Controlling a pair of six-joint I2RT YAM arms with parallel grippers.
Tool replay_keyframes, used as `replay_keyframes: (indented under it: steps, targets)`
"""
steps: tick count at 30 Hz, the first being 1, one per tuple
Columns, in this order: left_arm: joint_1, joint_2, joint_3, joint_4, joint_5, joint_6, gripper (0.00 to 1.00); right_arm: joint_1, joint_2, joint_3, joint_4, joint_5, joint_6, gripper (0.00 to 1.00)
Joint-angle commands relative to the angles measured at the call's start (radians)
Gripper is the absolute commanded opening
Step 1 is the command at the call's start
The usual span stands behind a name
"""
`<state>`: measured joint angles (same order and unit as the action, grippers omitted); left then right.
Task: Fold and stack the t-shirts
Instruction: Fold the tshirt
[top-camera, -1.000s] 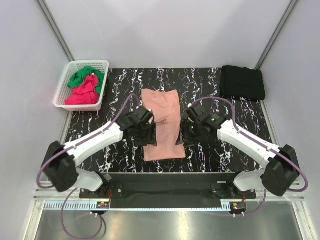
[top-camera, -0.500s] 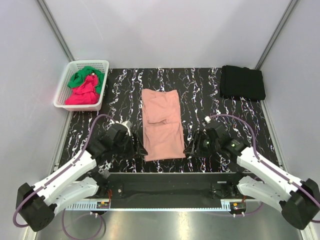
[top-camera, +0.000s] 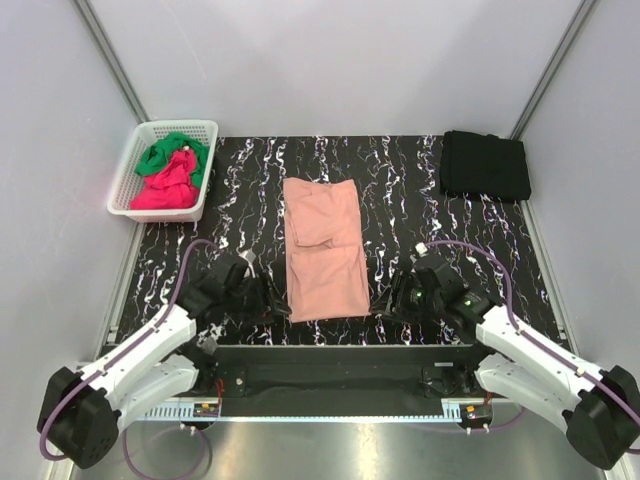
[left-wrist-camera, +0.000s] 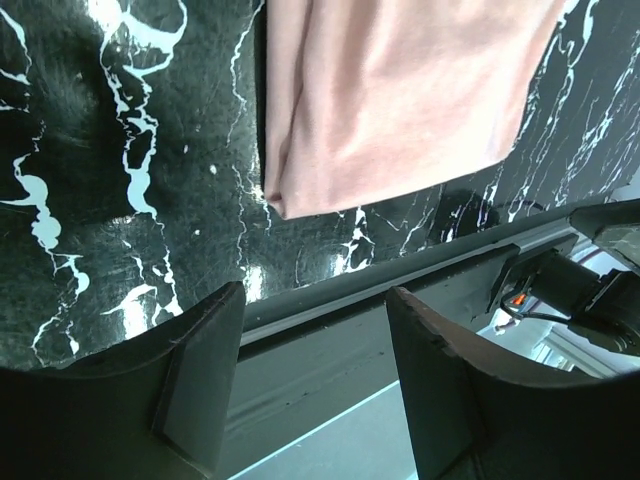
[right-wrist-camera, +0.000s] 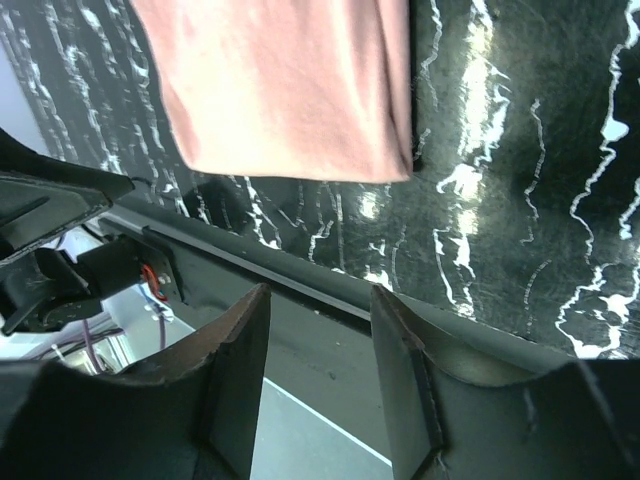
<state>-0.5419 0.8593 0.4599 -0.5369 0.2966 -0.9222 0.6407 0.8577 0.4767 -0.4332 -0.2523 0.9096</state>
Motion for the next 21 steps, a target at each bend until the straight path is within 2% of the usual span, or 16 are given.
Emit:
replay_keyframes:
  steps: [1,4,5,8,9,10,14,15,17,21]
  targets:
    - [0.008,0.003,0.103,-0.02,0.004,0.065,0.63,-0.007,-0.01,0.06,0.03,0.008,-0.005,0.52]
    - [0.011,0.055,0.203,-0.081,-0.049,0.118,0.63,-0.01,0.102,0.202,-0.018,0.015,-0.083,0.52]
    - [0.017,0.113,0.251,-0.115,-0.06,0.134,0.63,-0.01,0.215,0.309,-0.054,0.024,-0.11,0.52]
    - [0.017,0.226,0.341,-0.204,-0.091,0.171,0.63,-0.01,0.4,0.51,-0.234,0.053,-0.23,0.53]
    - [0.019,0.283,0.347,-0.202,-0.071,0.177,0.63,-0.016,0.49,0.531,-0.263,0.021,-0.265,0.53]
    - [0.028,0.318,0.356,-0.166,-0.082,0.178,0.63,-0.038,0.542,0.536,-0.196,0.01,-0.267,0.53]
    - [0.048,0.412,0.433,-0.181,-0.085,0.238,0.62,-0.093,0.619,0.583,-0.193,-0.019,-0.308,0.52]
    - [0.051,0.484,0.46,-0.187,-0.093,0.253,0.61,-0.108,0.644,0.602,-0.202,-0.021,-0.325,0.5]
    - [0.056,0.558,0.561,-0.224,-0.112,0.295,0.6,-0.118,0.71,0.674,-0.248,0.028,-0.372,0.46]
    - [0.056,0.697,0.733,-0.287,-0.168,0.344,0.58,-0.13,0.8,0.775,-0.298,0.054,-0.42,0.47]
